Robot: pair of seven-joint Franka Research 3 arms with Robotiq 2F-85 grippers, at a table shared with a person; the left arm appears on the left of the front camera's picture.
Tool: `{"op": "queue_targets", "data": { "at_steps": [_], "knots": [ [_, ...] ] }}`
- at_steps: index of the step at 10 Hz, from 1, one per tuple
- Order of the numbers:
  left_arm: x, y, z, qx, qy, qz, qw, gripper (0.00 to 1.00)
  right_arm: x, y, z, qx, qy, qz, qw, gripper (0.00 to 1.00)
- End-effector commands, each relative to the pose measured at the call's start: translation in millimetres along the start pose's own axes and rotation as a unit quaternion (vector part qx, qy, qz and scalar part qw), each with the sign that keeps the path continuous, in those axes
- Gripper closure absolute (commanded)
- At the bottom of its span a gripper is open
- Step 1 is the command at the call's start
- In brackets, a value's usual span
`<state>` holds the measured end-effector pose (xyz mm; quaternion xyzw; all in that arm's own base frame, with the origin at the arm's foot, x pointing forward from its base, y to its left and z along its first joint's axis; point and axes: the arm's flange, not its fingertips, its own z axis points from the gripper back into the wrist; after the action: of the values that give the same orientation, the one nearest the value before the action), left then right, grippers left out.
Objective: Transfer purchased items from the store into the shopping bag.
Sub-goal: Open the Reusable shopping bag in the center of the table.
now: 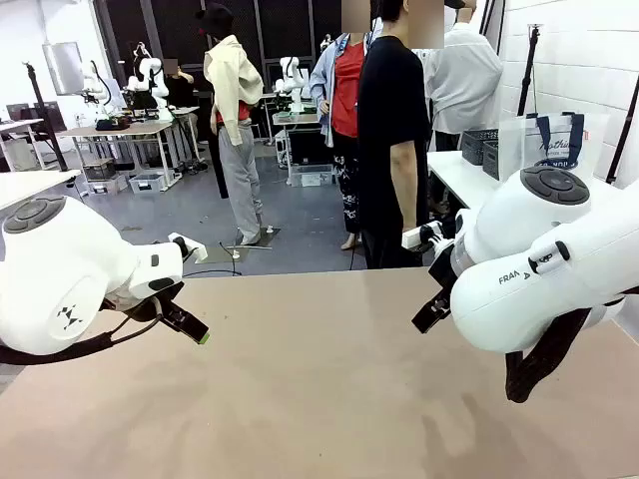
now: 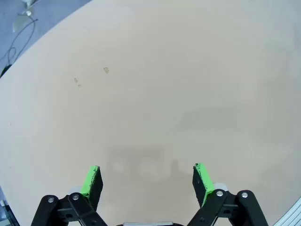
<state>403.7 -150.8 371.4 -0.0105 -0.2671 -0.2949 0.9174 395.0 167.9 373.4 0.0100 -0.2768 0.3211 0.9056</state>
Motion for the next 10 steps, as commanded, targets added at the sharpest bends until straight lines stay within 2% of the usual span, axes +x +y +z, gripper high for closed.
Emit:
{"op": "queue_targets", "data": {
  "at_steps": [1,10],
  "knots": [
    [0.0,0.0,0.0,0.000,0.000,0.000,1.000,0.00,0.0,0.0,0.0,0.000,0.000,0.000,1.000,0.00],
    [0.0,0.0,0.0,0.000,0.000,0.000,1.000,0.00,0.0,0.0,0.0,0.000,0.000,0.000,1.000,0.00]
  ]
}}
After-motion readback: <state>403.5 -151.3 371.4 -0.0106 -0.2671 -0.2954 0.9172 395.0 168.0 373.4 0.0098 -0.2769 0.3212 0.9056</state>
